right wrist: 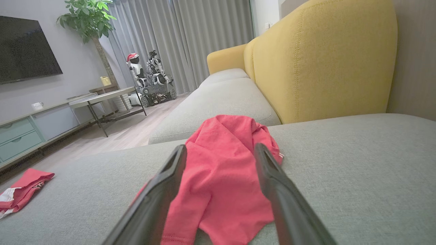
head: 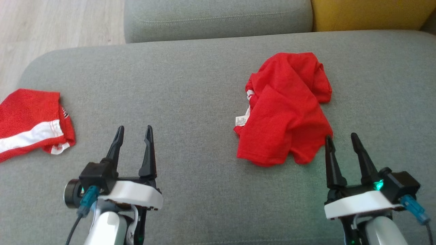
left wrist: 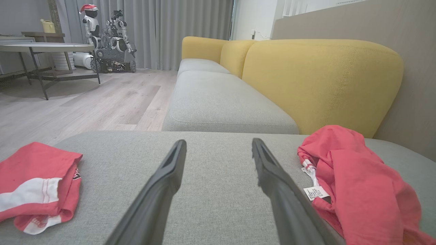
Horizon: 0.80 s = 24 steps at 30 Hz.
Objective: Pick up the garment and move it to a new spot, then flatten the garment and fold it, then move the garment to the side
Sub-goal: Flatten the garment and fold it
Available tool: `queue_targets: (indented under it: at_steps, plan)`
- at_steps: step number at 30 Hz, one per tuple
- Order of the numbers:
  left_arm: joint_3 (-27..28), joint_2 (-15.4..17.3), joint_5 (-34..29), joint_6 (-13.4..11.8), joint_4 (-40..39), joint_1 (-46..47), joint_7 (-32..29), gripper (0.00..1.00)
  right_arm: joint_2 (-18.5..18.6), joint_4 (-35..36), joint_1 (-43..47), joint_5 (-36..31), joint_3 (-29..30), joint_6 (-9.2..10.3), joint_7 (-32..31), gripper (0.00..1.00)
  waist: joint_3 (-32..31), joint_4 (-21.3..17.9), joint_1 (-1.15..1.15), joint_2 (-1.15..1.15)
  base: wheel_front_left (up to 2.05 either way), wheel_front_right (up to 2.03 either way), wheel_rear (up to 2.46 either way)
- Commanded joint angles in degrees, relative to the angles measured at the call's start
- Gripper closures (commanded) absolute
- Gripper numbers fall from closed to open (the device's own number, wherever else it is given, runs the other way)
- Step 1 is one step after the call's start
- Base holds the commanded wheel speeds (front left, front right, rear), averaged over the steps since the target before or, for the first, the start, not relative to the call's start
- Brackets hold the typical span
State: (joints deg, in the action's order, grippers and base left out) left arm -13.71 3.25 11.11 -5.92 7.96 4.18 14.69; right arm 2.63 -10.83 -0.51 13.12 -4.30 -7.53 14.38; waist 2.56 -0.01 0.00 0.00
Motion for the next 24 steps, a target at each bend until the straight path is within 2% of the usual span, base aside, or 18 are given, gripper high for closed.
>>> queue_targets:
  at_steps: [1,9,17,21,24]
  plan:
    - [2.7,-0.1,-0.7,0.7,-1.9,2.3,0.3,0.0,0.2,1.5,-2.0,0.0,-2.0,0.04,0.6,0.0,0.3,-0.1,0.0,0.0,0.0,0.0,0.0]
    - [2.1,-0.3,-0.1,0.9,-1.3,3.3,0.3,0.0,0.2,0.0,-5.8,-4.3,-9.6,0.04,-0.4,0.0,2.2,1.6,0.0,0.0,0.0,0.0,0.0]
    - [-1.0,-0.4,2.5,-0.4,-0.4,4.8,0.3,0.0,0.2,-7.9,-10.7,-9.6,-15.8,0.04,-6.8,0.0,5.1,5.9,0.0,0.0,0.0,0.0,0.0]
    - [-1.5,-0.4,3.3,-0.9,-0.3,5.3,0.3,0.0,0.5,-12.6,-13.6,-15.8,-16.5,0.04,-8.7,0.0,6.5,7.7,0.0,0.0,0.0,0.0,0.0]
    - [-1.8,-0.4,4.1,-1.2,-0.7,5.7,0.3,0.0,0.4,-15.7,-15.2,-20.0,-15.0,0.04,-9.4,0.0,7.5,8.8,0.0,0.0,0.0,0.0,0.0]
